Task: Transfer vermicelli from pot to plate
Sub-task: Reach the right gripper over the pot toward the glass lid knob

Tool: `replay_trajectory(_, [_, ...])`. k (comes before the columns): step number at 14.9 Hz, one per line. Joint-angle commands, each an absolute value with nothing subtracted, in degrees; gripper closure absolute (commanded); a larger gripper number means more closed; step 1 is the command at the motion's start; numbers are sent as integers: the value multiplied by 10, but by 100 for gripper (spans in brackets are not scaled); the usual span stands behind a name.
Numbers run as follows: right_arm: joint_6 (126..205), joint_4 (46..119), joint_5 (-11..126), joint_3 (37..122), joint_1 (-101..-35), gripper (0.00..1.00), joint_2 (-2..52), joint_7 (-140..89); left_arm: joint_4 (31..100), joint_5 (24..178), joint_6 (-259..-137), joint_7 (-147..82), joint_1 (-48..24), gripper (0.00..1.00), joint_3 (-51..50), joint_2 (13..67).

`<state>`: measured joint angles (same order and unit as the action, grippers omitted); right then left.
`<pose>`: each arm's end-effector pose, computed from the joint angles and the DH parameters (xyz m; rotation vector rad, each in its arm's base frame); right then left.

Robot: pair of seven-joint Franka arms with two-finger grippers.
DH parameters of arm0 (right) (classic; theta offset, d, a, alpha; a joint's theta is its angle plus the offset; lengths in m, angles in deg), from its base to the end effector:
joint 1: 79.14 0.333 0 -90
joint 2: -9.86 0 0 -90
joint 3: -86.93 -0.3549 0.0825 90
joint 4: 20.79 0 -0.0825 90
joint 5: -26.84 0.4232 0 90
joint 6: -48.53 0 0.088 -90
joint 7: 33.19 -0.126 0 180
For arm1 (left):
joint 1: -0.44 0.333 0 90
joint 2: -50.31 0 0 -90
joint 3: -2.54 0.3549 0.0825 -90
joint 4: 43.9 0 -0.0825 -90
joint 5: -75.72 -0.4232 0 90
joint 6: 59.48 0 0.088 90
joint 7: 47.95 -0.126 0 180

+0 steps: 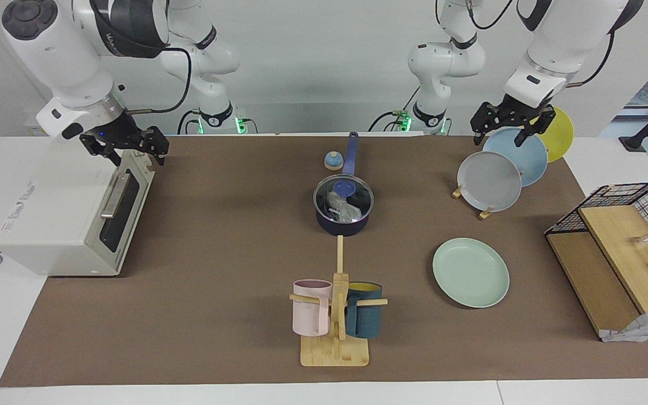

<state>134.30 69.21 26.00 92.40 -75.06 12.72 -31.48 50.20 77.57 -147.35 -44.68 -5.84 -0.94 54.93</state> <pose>0.5984 -0.0151 0.6089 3.1195 0.0082 -0.1937 0.5515 -0.1006 0.6513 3.1122 -0.1772 -0.0486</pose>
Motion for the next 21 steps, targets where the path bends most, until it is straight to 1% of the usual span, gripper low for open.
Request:
replay_trajectory(1, [1349, 699, 253, 921, -755, 0, 122, -297, 500, 784, -1476, -443, -49, 0, -14, 552])
replay_trajectory(7, [1354, 694, 262, 912, -754, 0, 123, -299, 500, 784, -1476, -443, -49, 0, -14, 552])
replay_trajectory(10, [1354, 675, 278, 834, -753, 0, 133, -331, 500, 784, -1476, -443, -49, 0, -14, 552])
replay_trajectory(12, [1354, 665, 276, 774, -753, 0, 147, -429, 500, 784, -1477, -444, -49, 0, -14, 552])
replay_trajectory(16, [1351, 597, 270, 667, -750, 0, 221, -594, 500, 784, -1480, -444, -49, 0, -14, 552])
replay_trajectory(17, [1356, 595, 259, 641, -747, 0, 234, -634, 500, 784, -1481, -445, -49, 0, -14, 552])
replay_trajectory(19, [1362, 576, 211, 581, -733, 0, 262, -695, 500, 784, -1482, -445, -48, 0, -14, 552])
replay_trajectory(21, [1374, 553, 187, 557, -703, 0, 297, -774, 500, 784, -1482, -444, -49, 0, -14, 552])
